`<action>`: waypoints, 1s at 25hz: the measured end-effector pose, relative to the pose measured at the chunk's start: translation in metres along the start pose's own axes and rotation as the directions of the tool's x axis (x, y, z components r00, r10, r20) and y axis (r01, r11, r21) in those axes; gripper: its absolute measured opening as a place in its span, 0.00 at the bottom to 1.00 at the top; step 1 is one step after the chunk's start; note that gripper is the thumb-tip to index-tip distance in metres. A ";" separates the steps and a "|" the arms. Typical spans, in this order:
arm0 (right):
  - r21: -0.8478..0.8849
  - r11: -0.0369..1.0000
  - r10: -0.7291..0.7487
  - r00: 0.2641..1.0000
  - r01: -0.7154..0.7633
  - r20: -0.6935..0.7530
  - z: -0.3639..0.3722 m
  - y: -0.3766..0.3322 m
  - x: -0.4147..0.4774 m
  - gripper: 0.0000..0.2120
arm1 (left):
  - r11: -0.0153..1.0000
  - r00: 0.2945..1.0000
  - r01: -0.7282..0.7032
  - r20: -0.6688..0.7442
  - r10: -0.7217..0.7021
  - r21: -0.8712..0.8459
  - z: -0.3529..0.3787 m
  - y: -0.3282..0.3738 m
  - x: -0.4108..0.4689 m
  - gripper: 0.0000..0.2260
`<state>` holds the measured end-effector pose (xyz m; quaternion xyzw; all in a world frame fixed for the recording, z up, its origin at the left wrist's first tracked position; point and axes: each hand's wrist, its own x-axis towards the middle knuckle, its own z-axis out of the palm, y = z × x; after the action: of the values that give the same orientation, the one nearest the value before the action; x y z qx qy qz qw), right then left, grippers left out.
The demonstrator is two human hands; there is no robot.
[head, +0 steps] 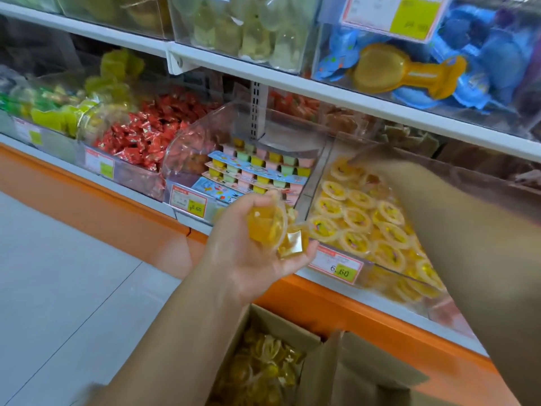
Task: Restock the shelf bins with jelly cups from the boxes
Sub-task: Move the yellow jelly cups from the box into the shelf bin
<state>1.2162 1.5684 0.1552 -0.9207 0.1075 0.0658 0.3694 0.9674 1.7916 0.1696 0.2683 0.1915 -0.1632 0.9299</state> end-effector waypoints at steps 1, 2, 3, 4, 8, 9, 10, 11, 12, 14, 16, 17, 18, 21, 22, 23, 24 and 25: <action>-0.040 0.999 0.009 1.000 -0.009 0.014 0.004 0.001 0.003 0.12 | 1.000 1.000 -0.008 -0.004 0.008 0.007 -0.001 0.001 0.000 0.16; -0.065 0.998 0.029 0.999 -0.027 0.029 0.007 0.001 0.005 0.12 | 1.000 1.000 -0.012 -0.009 0.012 0.016 -0.001 0.001 0.000 0.17; -0.090 0.995 0.046 0.998 -0.042 0.035 0.009 0.003 0.009 0.13 | 1.000 1.000 -0.014 -0.017 0.014 0.023 -0.002 0.002 0.000 0.18; -0.101 0.993 0.057 0.998 -0.052 0.040 0.011 0.004 0.010 0.13 | 1.000 0.999 -0.015 -0.032 0.015 0.027 -0.003 0.003 0.000 0.18; -0.033 0.998 0.064 0.996 -0.062 0.065 0.013 0.004 0.008 0.10 | 0.999 0.996 -0.019 -0.081 0.021 0.032 -0.004 0.002 0.002 0.15; 0.008 0.998 0.065 0.995 -0.066 0.079 0.012 0.005 0.008 0.09 | 0.999 0.996 -0.020 -0.084 0.022 0.034 -0.004 0.001 0.003 0.16; 0.027 0.997 0.067 0.994 -0.069 0.089 0.010 0.006 0.006 0.09 | 0.999 0.996 -0.019 -0.084 0.022 0.036 -0.003 0.001 0.003 0.17; 0.034 0.997 0.059 0.994 -0.062 0.087 0.008 0.008 0.009 0.08 | 0.999 0.996 -0.018 -0.084 0.021 0.038 -0.003 0.000 0.003 0.18; 0.026 0.999 0.046 0.996 -0.048 0.075 0.005 0.011 0.009 0.08 | 0.999 0.996 -0.015 -0.086 0.018 0.039 -0.002 -0.001 0.003 0.19; -0.022 1.000 0.011 0.999 -0.011 0.030 -0.001 0.018 0.008 0.06 | 0.999 0.996 -0.014 -0.091 0.018 0.043 -0.002 -0.002 0.002 0.19; -0.045 0.999 0.011 1.000 -0.011 0.001 -0.005 0.025 0.000 0.05 | 0.999 0.996 -0.011 -0.089 0.015 0.040 -0.002 -0.003 0.001 0.18; -0.026 0.999 0.022 1.000 -0.023 -0.018 -0.005 0.029 -0.002 0.05 | 0.999 0.996 -0.009 -0.087 0.012 0.038 -0.003 -0.003 0.000 0.17; -0.006 0.999 0.041 0.999 -0.042 -0.034 -0.006 0.033 -0.004 0.06 | 0.999 0.996 -0.007 -0.085 0.010 0.035 -0.003 -0.003 0.000 0.17; 0.041 0.996 0.079 0.996 -0.077 -0.049 -0.009 0.039 -0.008 0.09 | 0.999 0.996 -0.005 -0.086 0.008 0.042 -0.003 -0.004 -0.002 0.17; 0.062 0.993 0.102 0.993 -0.099 -0.051 -0.010 0.040 -0.011 0.09 | 0.999 0.996 -0.005 -0.089 0.009 0.046 -0.003 -0.004 -0.002 0.17; 0.060 0.992 0.117 0.991 -0.113 -0.065 -0.012 0.040 -0.011 0.09 | 0.999 0.996 -0.006 -0.093 0.010 0.047 -0.003 -0.004 -0.003 0.17; 0.015 0.993 0.118 0.989 -0.117 -0.089 -0.013 0.041 -0.013 0.09 | 0.999 0.995 -0.008 -0.097 0.012 0.046 -0.003 -0.004 -0.003 0.16; -0.051 0.992 0.108 0.988 -0.114 -0.108 -0.014 0.041 -0.015 0.08 | 0.999 0.995 -0.009 -0.098 0.013 0.046 -0.004 -0.005 -0.002 0.16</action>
<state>1.1924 1.5327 0.1409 -0.9255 0.1759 0.0408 0.3328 0.9624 1.7904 0.1658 0.2982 0.2317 -0.1489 0.9139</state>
